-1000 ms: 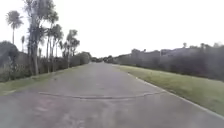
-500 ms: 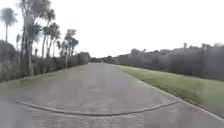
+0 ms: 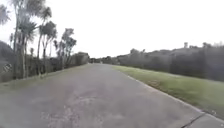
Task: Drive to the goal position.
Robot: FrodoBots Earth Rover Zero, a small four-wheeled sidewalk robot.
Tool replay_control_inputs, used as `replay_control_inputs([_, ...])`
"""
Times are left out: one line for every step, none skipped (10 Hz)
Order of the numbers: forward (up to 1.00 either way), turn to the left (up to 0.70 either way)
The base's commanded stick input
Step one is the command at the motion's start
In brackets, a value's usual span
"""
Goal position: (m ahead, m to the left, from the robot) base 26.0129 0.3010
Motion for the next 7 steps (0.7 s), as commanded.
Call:
replay_control_inputs([1.0, 0.27])
replay_control_inputs([1.0, 0.27])
replay_control_inputs([1.0, 0.27])
replay_control_inputs([1.0, 0.14])
replay_control_inputs([1.0, 0.0])
replay_control_inputs([1.0, 0.0])
replay_control_inputs([1.0, 0.0])
